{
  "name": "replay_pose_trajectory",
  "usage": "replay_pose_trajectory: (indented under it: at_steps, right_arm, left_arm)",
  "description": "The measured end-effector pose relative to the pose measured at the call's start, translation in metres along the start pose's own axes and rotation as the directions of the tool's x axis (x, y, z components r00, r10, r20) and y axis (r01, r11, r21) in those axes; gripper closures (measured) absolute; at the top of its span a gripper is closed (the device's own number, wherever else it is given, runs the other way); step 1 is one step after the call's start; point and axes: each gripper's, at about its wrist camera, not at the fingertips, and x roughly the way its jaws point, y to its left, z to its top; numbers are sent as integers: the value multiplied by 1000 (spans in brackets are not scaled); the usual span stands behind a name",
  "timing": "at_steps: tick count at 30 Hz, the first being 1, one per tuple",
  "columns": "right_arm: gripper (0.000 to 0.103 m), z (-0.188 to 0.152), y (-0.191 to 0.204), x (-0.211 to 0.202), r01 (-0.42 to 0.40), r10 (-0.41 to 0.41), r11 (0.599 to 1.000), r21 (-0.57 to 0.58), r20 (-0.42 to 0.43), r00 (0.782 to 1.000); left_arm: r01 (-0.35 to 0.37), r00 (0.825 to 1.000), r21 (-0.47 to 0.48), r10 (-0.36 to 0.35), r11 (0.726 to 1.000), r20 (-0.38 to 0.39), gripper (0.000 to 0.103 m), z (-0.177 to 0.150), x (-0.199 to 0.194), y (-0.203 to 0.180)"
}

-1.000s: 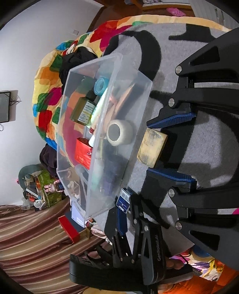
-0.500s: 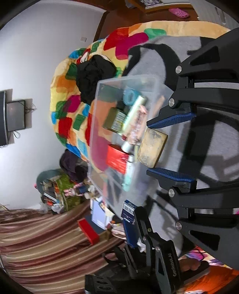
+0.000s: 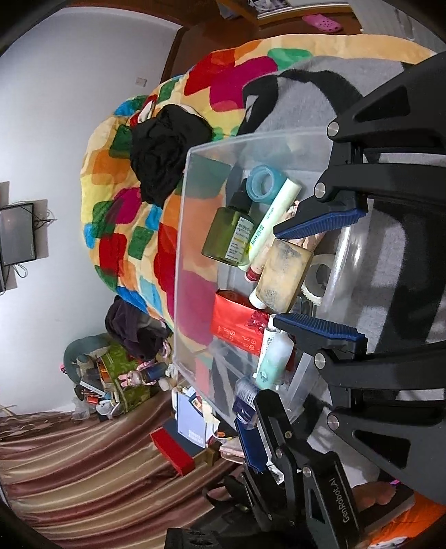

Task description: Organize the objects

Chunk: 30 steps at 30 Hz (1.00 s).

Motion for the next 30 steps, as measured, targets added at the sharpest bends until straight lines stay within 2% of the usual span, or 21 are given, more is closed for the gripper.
replay_pose_trajectory:
  at_steps: [9,13,17,19,24,26,30]
  right_arm:
    - [59,-7,8,-24,-25,27,998,-58,32,999]
    - [59,-12,13,-40,-22,28,996,-87,67,997]
    - [45,-18,19,-55,-18,30,994,-107,115,993]
    - [42,-20,22,-62,-4,21,993,-114,149,989]
    - [23,-27,23,-75,26,-3,993,-111,202,979]
    - [20,-30,22,-78,28,-5,994,-104,209,978]
    - [20,-38,21,-78,24,-3,994,-102,202,979]
  left_arm:
    - [10,999,15,-11,1000,42,52,-6,-18,-7]
    - [-6,996,22,4,1000,87,45,-11,-33,-13]
    - [-19,991,22,16,1000,132,32,-18,-48,-18]
    - [-24,989,19,21,1000,148,27,-22,-53,-20]
    - [-33,984,16,30,999,174,12,-32,-63,-23]
    - [-42,983,22,37,999,181,8,-37,-65,-26]
    - [-30,984,18,26,999,174,6,-44,-64,-28]
